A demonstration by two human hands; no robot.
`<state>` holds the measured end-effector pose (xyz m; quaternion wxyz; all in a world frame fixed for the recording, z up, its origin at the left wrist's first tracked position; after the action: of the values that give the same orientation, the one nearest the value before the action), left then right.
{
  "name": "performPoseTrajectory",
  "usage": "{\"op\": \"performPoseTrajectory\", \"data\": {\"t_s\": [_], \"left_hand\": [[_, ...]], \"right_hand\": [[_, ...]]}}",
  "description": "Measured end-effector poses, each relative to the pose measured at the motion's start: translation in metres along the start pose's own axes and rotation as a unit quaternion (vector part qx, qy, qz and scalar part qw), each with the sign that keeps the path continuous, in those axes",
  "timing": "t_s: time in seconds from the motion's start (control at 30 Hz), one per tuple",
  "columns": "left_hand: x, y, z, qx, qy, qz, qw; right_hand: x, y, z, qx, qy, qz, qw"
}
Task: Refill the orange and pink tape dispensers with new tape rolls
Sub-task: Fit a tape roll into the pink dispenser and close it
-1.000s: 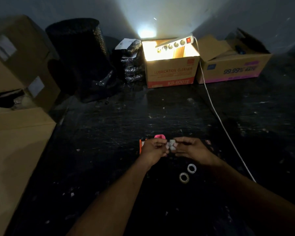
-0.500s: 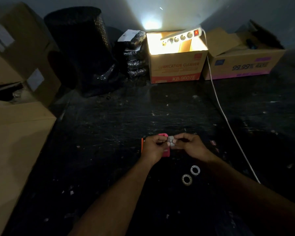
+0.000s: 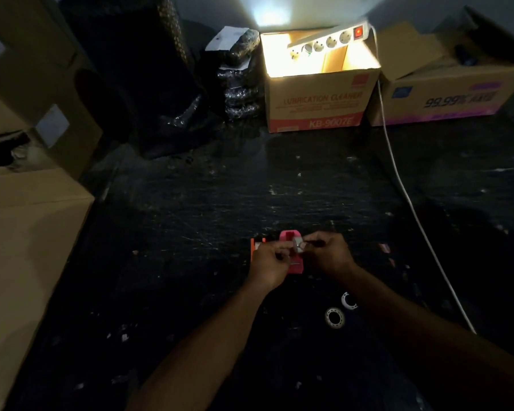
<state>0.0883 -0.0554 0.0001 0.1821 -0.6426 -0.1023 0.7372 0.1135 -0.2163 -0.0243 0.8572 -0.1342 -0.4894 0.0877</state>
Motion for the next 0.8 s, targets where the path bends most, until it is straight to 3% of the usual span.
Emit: {"op": "performPoseTrajectory", "data": {"t_s": [0.27,0.47,0.8], "left_hand": [[0.009,0.008,-0.005,0.07,0.005,-0.068,0.995],[0.008,0.006,-0.007,0.07,-0.004,-0.064,0.995],[0.014,0.011,-0.004,0.073,0.007,-0.081,0.994]], "right_hand": [[0.0,0.009,-0.005,-0.052,0.013,0.039,0.998],[0.006,0.019,-0.006,-0.071,0.017,0.025,0.997],[0.001,0.013,-0.009,-0.087,0.029,0.104,0.99]]}}
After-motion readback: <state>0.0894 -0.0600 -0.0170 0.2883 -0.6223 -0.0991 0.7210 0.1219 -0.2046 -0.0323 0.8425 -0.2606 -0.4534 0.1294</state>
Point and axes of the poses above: each hand's wrist, its own z-axis away from the middle knuckle, its own y-axis out of the palm, x = y × z, the point moved 10 cm from there along -z, towards the middle knuckle, and after that the axes turned 10 degrees about y, right-handed, at the moved point
